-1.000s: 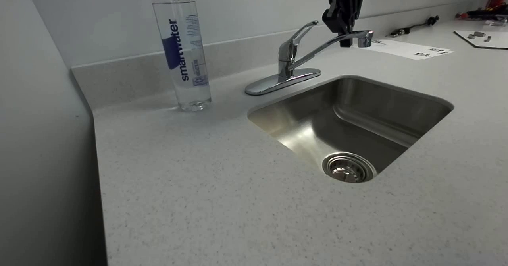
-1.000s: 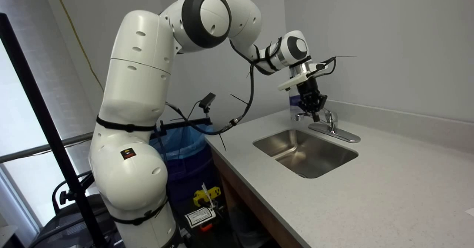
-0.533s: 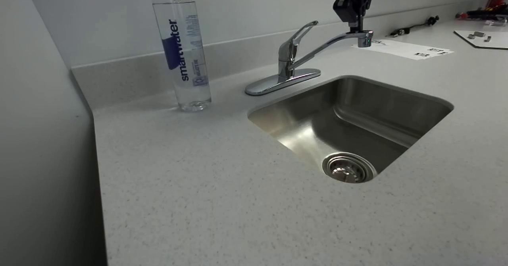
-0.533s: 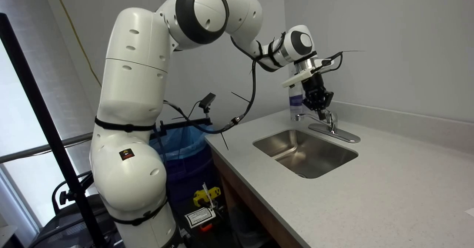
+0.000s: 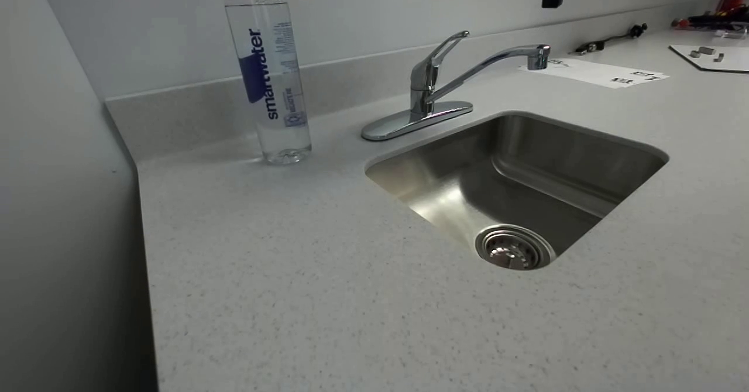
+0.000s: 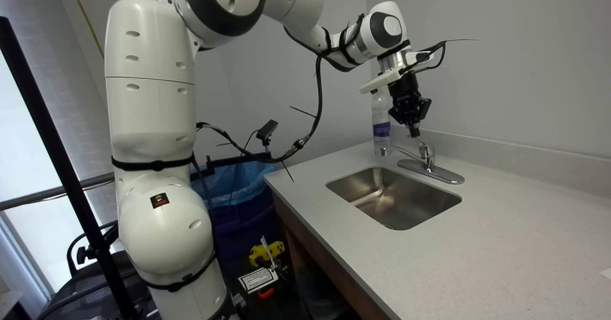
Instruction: Slide the spout to the center
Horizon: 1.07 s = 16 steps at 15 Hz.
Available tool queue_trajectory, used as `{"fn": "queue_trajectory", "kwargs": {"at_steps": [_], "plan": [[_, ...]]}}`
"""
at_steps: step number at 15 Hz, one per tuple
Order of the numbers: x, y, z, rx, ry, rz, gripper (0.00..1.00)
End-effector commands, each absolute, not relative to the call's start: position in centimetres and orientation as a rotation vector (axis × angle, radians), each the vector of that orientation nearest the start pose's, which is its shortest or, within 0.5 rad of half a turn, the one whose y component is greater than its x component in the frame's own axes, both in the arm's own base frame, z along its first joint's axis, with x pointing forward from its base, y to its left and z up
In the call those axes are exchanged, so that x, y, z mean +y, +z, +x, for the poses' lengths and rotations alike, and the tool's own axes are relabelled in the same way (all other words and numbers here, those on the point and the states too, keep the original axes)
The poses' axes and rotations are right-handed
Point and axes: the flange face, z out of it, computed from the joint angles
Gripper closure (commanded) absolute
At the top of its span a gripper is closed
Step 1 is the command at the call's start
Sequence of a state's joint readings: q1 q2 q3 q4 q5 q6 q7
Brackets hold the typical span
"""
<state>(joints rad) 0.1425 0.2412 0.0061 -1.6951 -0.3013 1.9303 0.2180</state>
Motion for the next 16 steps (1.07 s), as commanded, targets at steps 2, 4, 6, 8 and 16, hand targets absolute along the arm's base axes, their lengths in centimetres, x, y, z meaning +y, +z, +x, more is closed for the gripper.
{"fn": "queue_trajectory", "kwargs": {"at_steps": [2, 4, 6, 8, 16], "plan": [[7.0, 48.4, 58.7, -0.126, -0.213, -3.293, 1.00], [7.2, 49.0, 57.3, -0.150, -0.260, -3.246, 1.00], [7.1, 49.3, 56.1, -0.162, -0.321, -3.205, 1.00], [7.2, 49.2, 54.9, -0.173, -0.369, -3.165, 1.00], [7.0, 48.3, 51.5, -0.216, -0.447, -3.085, 0.59]]}}
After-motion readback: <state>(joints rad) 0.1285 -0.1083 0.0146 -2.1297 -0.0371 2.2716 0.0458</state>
